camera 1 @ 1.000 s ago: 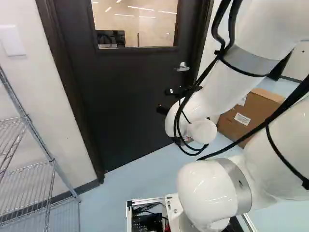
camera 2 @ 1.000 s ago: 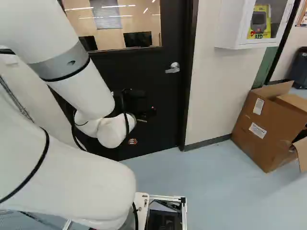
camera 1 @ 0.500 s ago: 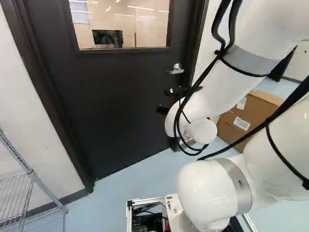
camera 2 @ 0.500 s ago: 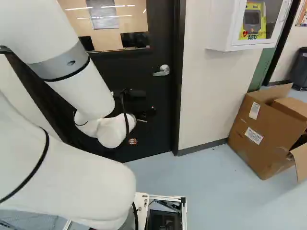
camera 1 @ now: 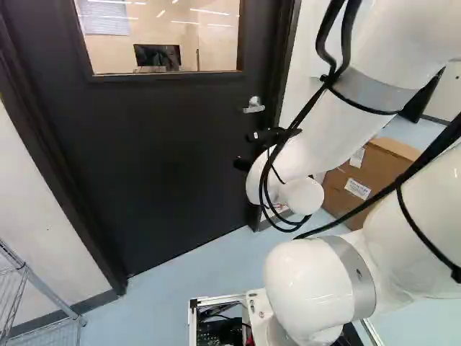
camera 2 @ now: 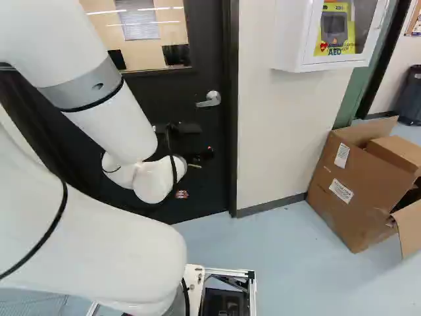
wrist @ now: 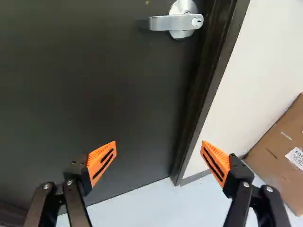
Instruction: Open the door and move inside
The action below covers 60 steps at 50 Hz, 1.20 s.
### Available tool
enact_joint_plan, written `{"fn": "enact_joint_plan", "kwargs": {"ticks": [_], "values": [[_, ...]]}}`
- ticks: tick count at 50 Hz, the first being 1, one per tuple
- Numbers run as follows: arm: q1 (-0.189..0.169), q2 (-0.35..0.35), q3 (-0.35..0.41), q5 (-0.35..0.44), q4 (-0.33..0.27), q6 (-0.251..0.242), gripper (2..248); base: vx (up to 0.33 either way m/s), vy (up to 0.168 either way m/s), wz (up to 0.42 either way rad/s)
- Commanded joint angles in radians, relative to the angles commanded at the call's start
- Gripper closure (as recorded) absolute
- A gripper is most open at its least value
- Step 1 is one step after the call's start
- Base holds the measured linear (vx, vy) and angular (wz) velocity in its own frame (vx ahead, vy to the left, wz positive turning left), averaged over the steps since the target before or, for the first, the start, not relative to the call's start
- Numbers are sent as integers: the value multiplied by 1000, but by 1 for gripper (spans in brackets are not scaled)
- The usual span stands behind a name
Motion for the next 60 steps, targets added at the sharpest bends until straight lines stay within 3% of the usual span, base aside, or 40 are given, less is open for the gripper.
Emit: {"fn": "enact_joint_plan", "kwargs": {"ticks": [30, 60], "values": [[0, 24, -4, 0, 0, 0, 3, 2, -4, 0], [0, 50, -58, 0, 0, 0, 3, 0, 0, 0]]}}
